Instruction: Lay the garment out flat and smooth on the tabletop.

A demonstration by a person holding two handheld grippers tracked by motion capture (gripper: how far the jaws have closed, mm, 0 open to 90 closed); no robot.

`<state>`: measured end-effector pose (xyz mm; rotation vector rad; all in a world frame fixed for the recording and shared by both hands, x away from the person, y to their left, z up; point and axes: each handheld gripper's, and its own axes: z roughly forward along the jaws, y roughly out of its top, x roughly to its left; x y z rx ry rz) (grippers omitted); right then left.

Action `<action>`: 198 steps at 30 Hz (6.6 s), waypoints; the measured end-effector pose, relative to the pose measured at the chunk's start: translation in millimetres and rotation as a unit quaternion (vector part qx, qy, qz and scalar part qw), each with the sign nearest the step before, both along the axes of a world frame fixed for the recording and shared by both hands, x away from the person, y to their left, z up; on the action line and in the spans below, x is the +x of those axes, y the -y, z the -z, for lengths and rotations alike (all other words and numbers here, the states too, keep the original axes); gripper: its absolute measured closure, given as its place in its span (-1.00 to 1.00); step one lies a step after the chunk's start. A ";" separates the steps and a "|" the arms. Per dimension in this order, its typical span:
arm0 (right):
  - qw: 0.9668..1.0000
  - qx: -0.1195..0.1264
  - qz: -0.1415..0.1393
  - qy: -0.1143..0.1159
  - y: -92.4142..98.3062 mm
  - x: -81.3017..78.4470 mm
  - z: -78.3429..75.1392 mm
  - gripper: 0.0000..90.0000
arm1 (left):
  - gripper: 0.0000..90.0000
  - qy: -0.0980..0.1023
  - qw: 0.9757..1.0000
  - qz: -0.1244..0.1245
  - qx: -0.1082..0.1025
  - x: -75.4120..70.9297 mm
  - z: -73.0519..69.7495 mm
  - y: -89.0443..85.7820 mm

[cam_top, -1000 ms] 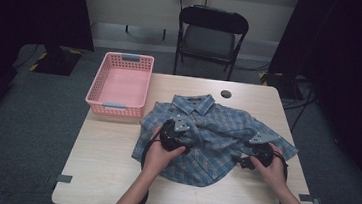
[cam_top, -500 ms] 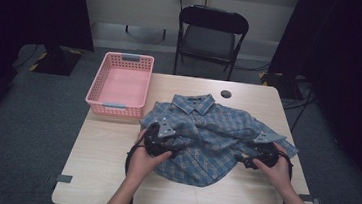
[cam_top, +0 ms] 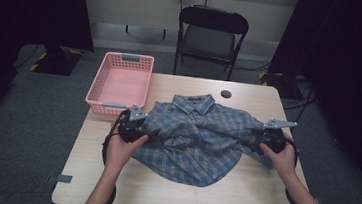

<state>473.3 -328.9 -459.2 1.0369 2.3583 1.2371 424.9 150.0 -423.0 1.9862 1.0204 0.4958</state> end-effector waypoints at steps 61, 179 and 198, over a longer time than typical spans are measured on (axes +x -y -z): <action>0.998 -0.028 -0.046 0.014 -18.4 -37.7 19.4 -0.36 | -0.31 0.065 0.997 0.008 0.051 -4.4 16.4 60.9; 0.996 -0.064 -0.060 0.016 -36.8 -32.0 39.6 -0.43 | 0.03 0.030 0.977 -0.199 0.065 82.7 -50.2 -126.8; 0.996 -0.065 -0.059 0.016 -37.1 -31.8 39.6 -0.43 | -0.33 0.009 0.999 0.032 0.019 -23.2 32.6 3.6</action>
